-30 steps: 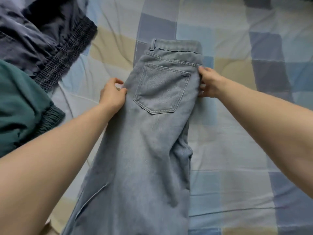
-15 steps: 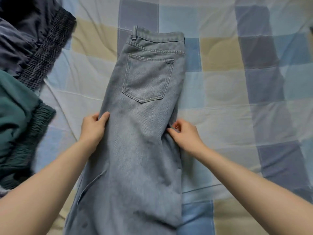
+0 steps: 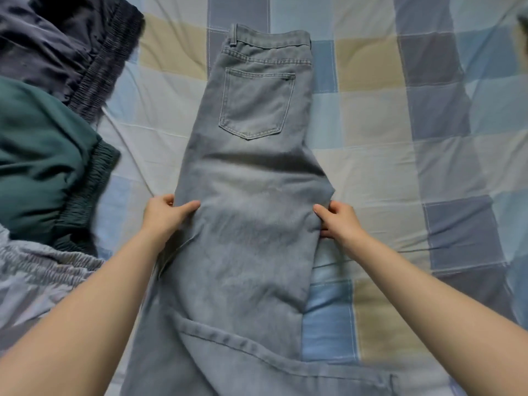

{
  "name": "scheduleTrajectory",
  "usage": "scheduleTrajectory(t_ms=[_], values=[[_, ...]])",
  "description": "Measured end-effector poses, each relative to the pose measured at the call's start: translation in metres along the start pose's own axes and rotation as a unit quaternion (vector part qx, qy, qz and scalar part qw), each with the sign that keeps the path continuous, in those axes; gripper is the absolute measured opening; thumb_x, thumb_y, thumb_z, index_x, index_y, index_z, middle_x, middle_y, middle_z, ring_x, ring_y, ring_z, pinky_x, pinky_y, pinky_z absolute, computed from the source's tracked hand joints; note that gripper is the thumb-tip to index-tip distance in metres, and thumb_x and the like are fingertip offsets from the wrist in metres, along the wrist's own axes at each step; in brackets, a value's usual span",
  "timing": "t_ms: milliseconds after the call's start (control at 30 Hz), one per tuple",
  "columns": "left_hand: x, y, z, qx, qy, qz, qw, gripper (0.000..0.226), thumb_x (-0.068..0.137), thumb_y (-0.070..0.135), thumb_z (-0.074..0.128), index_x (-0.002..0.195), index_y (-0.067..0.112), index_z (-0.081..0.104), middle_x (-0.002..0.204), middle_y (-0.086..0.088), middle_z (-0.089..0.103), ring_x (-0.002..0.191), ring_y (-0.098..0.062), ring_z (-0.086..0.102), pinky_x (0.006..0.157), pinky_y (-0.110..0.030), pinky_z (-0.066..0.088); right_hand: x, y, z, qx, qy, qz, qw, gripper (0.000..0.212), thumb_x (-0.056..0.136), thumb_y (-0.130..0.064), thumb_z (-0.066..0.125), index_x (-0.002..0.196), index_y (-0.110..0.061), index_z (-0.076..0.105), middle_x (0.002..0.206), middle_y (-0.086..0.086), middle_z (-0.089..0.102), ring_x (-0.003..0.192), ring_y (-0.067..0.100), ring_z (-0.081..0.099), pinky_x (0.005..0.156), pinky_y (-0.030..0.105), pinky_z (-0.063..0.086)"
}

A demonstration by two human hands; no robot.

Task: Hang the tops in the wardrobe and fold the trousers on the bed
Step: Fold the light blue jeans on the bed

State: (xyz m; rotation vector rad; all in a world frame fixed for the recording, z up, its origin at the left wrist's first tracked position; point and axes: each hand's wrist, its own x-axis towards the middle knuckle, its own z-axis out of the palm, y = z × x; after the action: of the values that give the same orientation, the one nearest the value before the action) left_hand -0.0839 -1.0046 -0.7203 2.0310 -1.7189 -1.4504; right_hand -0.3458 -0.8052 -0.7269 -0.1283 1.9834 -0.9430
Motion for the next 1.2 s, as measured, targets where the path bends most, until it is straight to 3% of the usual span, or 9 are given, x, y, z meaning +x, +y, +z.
scheduleTrajectory(t_ms=[133,300,400,533,733,833,967,1067,1200], values=[[-0.054,-0.055,-0.016,0.020,0.024,-0.049,0.998,0.034,0.079,0.038,0.077,0.086,0.006,0.071,0.086,-0.012,0.071,0.078,-0.018,0.059,0.071,-0.034,0.044,-0.011,0.032,-0.003,-0.079,0.005,-0.004,0.997,0.035,0.074,-0.049,0.060,0.065,-0.016,0.053,0.060,0.003,0.056,0.070,0.032,0.061,0.076,0.058,0.054],[-0.109,-0.085,-0.014,-0.042,-0.030,-0.094,0.994,0.026,0.080,0.017,0.079,0.098,0.004,0.066,0.092,-0.009,0.068,0.082,-0.019,0.060,0.076,-0.030,0.045,-0.032,0.002,0.001,-0.025,-0.030,0.090,0.995,0.026,0.091,-0.040,0.058,0.080,-0.017,0.054,0.072,0.006,0.054,0.058,0.020,0.053,0.054,0.030,0.051],[-0.125,-0.103,-0.013,-0.009,-0.020,-0.087,0.996,0.029,0.079,0.011,0.079,0.103,0.004,0.064,0.101,-0.007,0.066,0.091,-0.020,0.061,0.084,-0.031,0.047,-0.029,-0.016,0.002,-0.036,-0.025,0.057,0.997,0.007,0.093,-0.025,0.058,0.098,-0.020,0.056,0.082,0.006,0.058,0.061,0.018,0.053,0.062,0.032,0.050],[-0.130,-0.129,-0.027,-0.015,0.051,-0.106,0.993,0.023,0.078,0.019,0.081,0.092,0.003,0.070,0.092,-0.013,0.070,0.084,-0.021,0.062,0.085,-0.040,0.052,-0.040,-0.002,-0.002,-0.128,-0.030,0.091,0.987,0.017,0.094,-0.009,0.044,0.082,-0.020,0.050,0.069,0.005,0.056,0.049,0.017,0.055,0.055,0.026,0.043],[-0.144,-0.146,-0.031,-0.056,0.003,-0.210,0.976,0.024,0.081,0.002,0.072,0.075,0.015,0.052,0.079,-0.013,0.058,0.069,-0.025,0.058,0.058,-0.031,0.054,-0.097,0.045,0.000,-0.133,-0.112,0.089,0.981,0.051,0.098,-0.052,0.038,0.082,-0.007,0.056,0.075,0.017,0.066,0.051,0.018,0.061,0.049,0.021,0.045],[-0.158,-0.148,-0.035,-0.053,-0.048,-0.241,0.968,0.028,0.085,0.007,0.071,0.082,0.016,0.044,0.075,-0.014,0.059,0.050,-0.023,0.060,0.052,-0.030,0.052,-0.157,0.086,-0.003,-0.314,-0.263,0.078,0.909,0.065,0.092,-0.065,0.032,0.078,-0.008,0.060,0.073,0.015,0.070,0.061,0.025,0.064,0.058,0.027,0.048],[-0.160,-0.151,-0.050,-0.018,-0.041,-0.198,0.979,0.025,0.087,0.016,0.070,0.080,0.014,0.046,0.078,-0.014,0.064,0.036,-0.015,0.062,0.036,-0.022,0.047,-0.242,0.134,-0.002,-0.629,-0.302,-0.138,0.702,0.034,0.093,-0.053,0.043,0.091,-0.021,0.055,0.101,0.008,0.067,0.097,0.029,0.062,0.074,0.035,0.045],[-0.163,-0.148,-0.056,-0.021,-0.062,-0.168,0.984,0.022,0.090,0.016,0.068,0.083,0.013,0.047,0.081,-0.016,0.065,0.037,-0.016,0.063,0.036,-0.024,0.050,-0.281,0.153,0.016,-0.574,-0.163,-0.229,0.769,0.021,0.091,-0.024,0.050,0.111,-0.021,0.052,0.111,0.004,0.057,0.105,0.030,0.055,0.078,0.039,0.047],[-0.175,-0.153,-0.061,-0.012,-0.108,-0.153,0.982,0.024,0.093,0.025,0.063,0.089,0.005,0.052,0.078,-0.019,0.067,0.039,-0.019,0.064,0.039,-0.027,0.052,-0.249,0.156,0.030,-0.565,-0.033,-0.150,0.810,0.071,0.084,-0.004,0.051,0.148,-0.019,0.024,0.142,0.004,0.039,0.131,0.034,0.034,0.101,0.046,0.037]])
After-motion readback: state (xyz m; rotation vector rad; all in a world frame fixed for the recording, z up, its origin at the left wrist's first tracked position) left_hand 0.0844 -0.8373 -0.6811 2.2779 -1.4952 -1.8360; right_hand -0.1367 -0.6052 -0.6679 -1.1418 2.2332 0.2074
